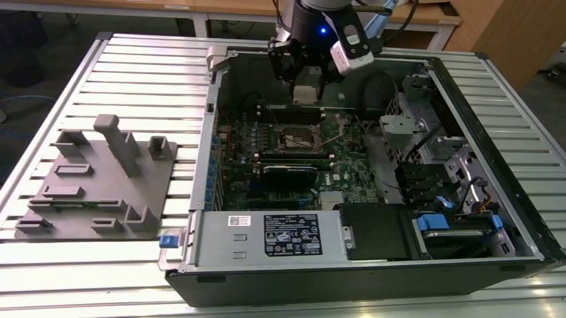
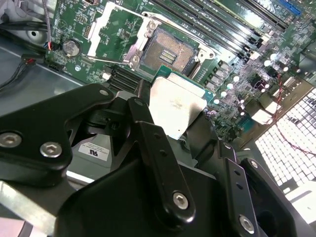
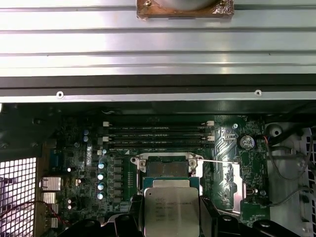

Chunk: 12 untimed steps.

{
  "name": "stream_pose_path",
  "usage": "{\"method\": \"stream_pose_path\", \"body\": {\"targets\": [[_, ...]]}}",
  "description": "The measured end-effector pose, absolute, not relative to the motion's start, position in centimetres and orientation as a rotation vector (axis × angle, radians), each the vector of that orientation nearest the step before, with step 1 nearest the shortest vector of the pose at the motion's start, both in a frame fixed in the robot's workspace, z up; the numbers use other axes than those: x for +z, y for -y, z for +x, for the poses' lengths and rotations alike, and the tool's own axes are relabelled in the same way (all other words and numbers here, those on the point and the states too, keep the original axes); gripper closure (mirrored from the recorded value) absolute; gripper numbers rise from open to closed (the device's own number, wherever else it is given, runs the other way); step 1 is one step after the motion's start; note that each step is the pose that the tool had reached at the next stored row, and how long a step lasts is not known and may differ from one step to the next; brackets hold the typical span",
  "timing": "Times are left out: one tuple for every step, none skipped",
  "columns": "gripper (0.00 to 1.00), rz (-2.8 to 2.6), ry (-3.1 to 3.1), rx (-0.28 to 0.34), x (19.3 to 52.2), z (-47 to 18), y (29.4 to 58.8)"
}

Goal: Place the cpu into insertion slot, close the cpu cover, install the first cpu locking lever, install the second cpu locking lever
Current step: 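Place the cpu into insertion slot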

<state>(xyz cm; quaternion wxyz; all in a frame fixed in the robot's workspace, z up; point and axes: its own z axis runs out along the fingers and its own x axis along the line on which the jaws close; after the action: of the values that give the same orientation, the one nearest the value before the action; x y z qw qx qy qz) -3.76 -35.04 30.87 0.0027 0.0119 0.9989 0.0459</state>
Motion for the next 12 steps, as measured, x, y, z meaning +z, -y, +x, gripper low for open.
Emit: {"method": "stream_pose_path", "body": {"targets": [[0.46,0.037,-3.133,0.144,30.84,-3.76,35.04],[0.46,0.037,-3.133,0.144,30.8,-3.76,35.04],[0.46,0.037,-3.133,0.144,30.77,-3.76,35.04],[0.46,0.037,-3.133,0.144,30.75,-3.76,35.04],[0.46,0.037,-3.133,0.144,30.73,-3.76,35.04],[0.46,0.037,-3.133,0.144,30.71,-3.76,35.04],[0.46,0.037,-3.133,0.144,30.7,-3.76,35.04],[0.46,0.037,-3.133,0.144,30.69,-3.76,35.04],[0.46,0.037,-3.133,0.144,30.69,-3.76,35.04],[0.46,0.037,-3.133,0.144,30.68,-3.76,35.04],[0.46,0.037,-3.133,0.144,30.66,-3.76,35.04],[0.46,0.037,-3.133,0.144,30.63,-3.76,35.04]]}}
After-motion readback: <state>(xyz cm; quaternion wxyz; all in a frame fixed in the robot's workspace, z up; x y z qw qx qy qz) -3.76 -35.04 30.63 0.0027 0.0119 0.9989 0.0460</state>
